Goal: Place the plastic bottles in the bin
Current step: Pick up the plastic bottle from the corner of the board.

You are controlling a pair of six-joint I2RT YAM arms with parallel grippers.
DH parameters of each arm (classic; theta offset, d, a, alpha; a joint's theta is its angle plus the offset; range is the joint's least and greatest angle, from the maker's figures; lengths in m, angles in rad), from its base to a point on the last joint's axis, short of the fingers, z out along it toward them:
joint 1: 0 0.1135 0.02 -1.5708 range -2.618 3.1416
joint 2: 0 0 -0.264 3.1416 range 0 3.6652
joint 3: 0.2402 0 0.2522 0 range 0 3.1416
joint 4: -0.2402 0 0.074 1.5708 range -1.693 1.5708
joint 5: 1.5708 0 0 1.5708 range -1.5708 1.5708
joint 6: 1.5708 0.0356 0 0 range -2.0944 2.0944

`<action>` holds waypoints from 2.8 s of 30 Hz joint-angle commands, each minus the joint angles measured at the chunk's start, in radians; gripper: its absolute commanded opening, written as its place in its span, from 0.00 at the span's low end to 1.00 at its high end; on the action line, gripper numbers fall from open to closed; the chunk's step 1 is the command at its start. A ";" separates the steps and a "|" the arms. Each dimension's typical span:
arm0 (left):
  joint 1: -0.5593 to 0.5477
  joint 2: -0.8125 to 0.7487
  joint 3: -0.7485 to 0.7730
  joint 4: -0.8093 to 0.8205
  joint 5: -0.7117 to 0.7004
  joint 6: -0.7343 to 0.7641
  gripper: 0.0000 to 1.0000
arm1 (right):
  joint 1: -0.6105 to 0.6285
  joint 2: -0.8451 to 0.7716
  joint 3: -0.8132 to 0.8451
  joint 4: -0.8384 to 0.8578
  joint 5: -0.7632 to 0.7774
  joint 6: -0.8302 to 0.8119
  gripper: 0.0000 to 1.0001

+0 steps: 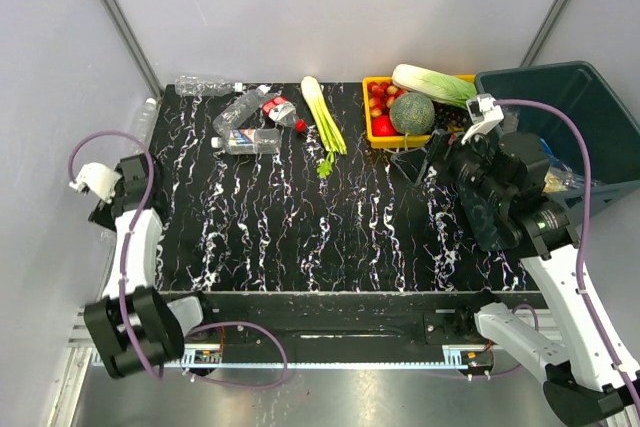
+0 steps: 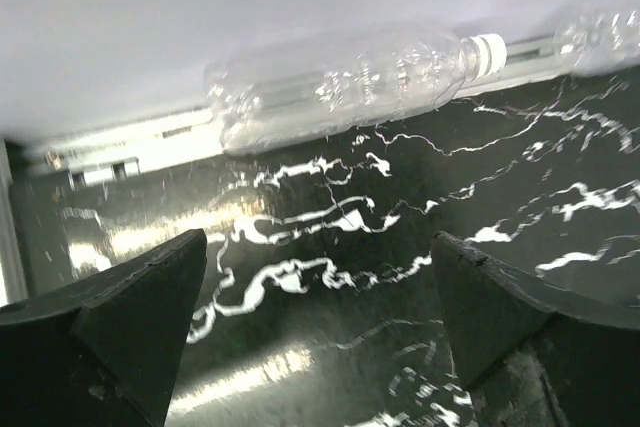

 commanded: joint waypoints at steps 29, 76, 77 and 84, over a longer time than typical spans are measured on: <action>-0.015 0.555 0.023 0.577 0.113 1.474 0.92 | 0.006 -0.132 -0.051 0.070 -0.027 -0.026 1.00; -0.007 0.675 0.112 0.591 0.082 1.482 0.35 | 0.006 -0.114 -0.109 0.119 0.020 -0.082 0.99; -0.020 0.657 0.101 0.615 0.072 1.464 0.34 | 0.006 -0.108 -0.102 0.110 0.028 -0.082 1.00; -0.110 0.565 0.188 0.509 0.056 1.228 0.22 | 0.006 -0.121 -0.080 0.075 0.056 -0.075 0.99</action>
